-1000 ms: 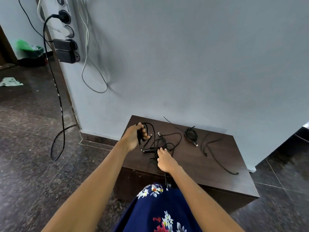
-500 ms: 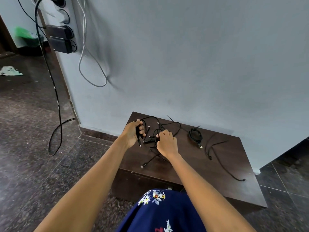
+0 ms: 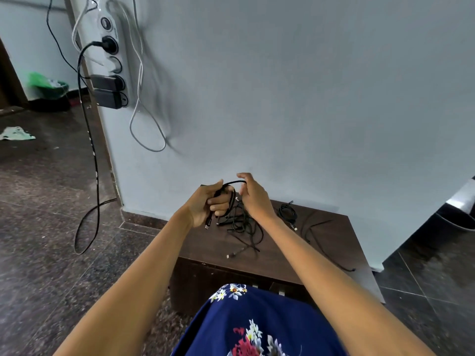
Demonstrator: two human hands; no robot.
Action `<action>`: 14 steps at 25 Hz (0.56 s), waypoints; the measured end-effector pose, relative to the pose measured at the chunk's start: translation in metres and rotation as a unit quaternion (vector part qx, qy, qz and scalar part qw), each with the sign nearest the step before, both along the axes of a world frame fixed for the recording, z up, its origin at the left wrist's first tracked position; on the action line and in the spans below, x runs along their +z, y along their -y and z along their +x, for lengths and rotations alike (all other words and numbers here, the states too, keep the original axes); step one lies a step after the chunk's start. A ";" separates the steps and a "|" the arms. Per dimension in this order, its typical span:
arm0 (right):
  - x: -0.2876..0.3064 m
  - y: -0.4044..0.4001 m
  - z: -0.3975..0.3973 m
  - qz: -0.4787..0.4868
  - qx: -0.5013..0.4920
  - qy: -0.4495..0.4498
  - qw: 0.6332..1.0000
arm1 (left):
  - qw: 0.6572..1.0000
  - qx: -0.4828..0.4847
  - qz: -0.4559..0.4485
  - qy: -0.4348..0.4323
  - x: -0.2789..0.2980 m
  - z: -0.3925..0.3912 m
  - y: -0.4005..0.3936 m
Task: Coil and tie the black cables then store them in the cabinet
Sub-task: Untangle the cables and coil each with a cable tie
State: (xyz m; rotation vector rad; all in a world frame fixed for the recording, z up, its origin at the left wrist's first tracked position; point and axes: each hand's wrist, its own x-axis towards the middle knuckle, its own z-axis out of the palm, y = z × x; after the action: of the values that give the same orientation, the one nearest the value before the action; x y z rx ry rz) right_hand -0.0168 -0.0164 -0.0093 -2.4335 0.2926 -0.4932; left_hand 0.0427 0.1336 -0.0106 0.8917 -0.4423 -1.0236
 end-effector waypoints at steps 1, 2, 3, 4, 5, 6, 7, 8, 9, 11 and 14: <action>0.005 -0.006 -0.002 0.014 -0.003 -0.042 0.999 | 1.000 -0.017 -0.004 0.018 0.010 -0.005 -0.001; 0.009 -0.012 -0.005 0.024 0.000 -0.088 0.996 | 0.999 -0.024 -0.003 0.036 0.021 -0.009 -0.002; 0.011 -0.017 -0.006 0.027 0.007 -0.134 0.991 | 0.999 -0.023 -0.002 0.046 0.030 -0.012 -0.002; 0.011 -0.022 -0.007 0.024 0.018 -0.177 0.984 | 0.999 -0.018 -0.005 0.048 0.038 -0.015 -0.001; 0.012 -0.027 -0.011 0.027 0.031 -0.221 0.974 | 0.999 -0.015 -0.007 0.048 0.044 -0.018 -0.001; 0.014 -0.033 -0.015 0.038 0.049 -0.267 0.962 | 0.999 -0.010 -0.006 0.045 0.049 -0.022 -0.002; 0.016 -0.038 -0.019 0.046 0.073 -0.311 0.946 | 0.999 0.003 -0.004 0.038 0.051 -0.025 -0.001; 0.018 -0.041 -0.022 0.047 0.101 -0.341 0.934 | 0.999 0.027 -0.002 0.028 0.050 -0.026 0.000; 0.023 -0.043 -0.025 0.040 0.123 -0.361 0.923 | 0.998 0.056 0.006 0.021 0.048 -0.026 0.001; 0.035 -0.040 -0.030 0.023 0.153 -0.386 0.910 | 0.992 0.104 0.059 0.050 0.044 -0.027 0.002; 0.058 -0.028 -0.036 -0.023 0.150 -0.394 0.906 | 0.944 0.137 0.211 0.215 0.035 -0.028 0.001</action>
State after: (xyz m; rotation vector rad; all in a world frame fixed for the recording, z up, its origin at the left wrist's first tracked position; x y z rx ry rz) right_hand -0.0528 0.0121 0.0486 -2.5470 0.2236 0.6525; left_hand 0.0147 0.1323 0.0245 1.5328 -0.4512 -0.6686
